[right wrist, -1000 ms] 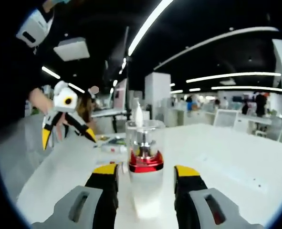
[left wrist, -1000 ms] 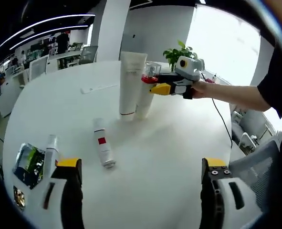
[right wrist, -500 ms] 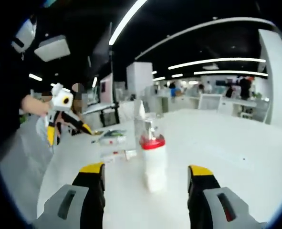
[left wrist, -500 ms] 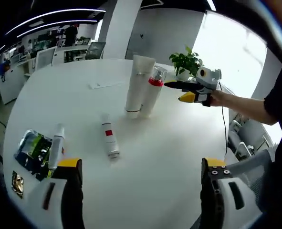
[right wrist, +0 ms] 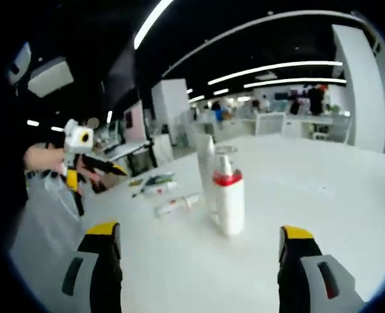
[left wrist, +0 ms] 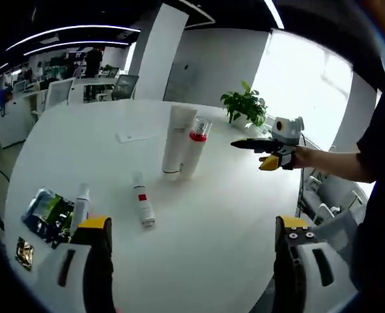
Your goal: Arrange the skincare products in the storage area until every visible bottle or jar stands upright without overlapping.
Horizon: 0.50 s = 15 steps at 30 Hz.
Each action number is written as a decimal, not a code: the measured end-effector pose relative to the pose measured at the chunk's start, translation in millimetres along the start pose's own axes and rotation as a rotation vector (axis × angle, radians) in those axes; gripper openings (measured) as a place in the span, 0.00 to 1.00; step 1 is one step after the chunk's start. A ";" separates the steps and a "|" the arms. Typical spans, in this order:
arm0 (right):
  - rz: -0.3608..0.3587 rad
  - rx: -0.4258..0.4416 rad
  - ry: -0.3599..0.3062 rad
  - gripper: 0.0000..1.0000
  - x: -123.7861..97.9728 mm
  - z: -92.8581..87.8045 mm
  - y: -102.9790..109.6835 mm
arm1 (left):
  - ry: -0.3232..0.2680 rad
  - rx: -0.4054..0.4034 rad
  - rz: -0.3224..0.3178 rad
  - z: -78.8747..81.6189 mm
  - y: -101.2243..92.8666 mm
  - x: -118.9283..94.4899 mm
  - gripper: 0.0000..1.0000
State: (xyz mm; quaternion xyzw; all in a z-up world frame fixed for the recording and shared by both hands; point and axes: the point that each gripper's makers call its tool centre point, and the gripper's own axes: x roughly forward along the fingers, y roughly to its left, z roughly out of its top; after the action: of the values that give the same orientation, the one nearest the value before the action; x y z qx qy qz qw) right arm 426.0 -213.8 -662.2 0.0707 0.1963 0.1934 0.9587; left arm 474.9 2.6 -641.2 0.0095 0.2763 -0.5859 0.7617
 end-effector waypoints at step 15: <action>-0.100 0.097 -0.018 0.99 -54.5 -9.0 41.1 | 0.042 0.025 0.062 -19.4 -8.5 -43.0 0.99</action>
State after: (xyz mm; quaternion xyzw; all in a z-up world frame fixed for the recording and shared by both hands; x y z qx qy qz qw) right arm 362.0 -197.4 -642.7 0.1088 0.2001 0.1350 0.9643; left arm 452.4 44.6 -636.5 0.0396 0.2846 -0.5652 0.7733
